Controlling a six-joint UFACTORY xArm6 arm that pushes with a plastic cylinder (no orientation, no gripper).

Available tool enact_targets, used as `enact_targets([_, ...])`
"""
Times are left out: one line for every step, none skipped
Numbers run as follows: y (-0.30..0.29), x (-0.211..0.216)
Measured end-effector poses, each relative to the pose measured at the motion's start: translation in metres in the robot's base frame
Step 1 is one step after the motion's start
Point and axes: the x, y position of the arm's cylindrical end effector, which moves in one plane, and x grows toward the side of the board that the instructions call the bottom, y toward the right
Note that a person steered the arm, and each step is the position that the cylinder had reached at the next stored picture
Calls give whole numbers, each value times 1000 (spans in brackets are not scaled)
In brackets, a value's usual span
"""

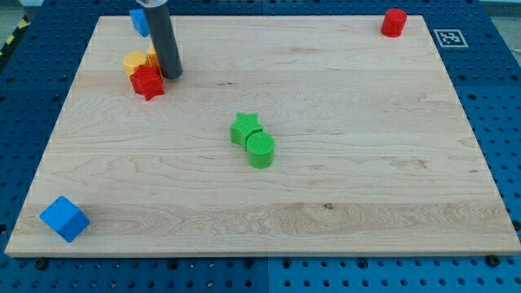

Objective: Separate the red star from the hexagon

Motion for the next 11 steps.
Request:
enact_targets([-7,-3])
enact_targets([-8,-1])
enact_targets([-8,13])
enact_targets([-11,20])
enact_targets([-27,20])
enact_targets([-40,24])
enact_targets([-44,28])
enact_targets([-25,28])
enact_targets([-1,42])
enact_targets([-17,56])
enact_targets([-17,56])
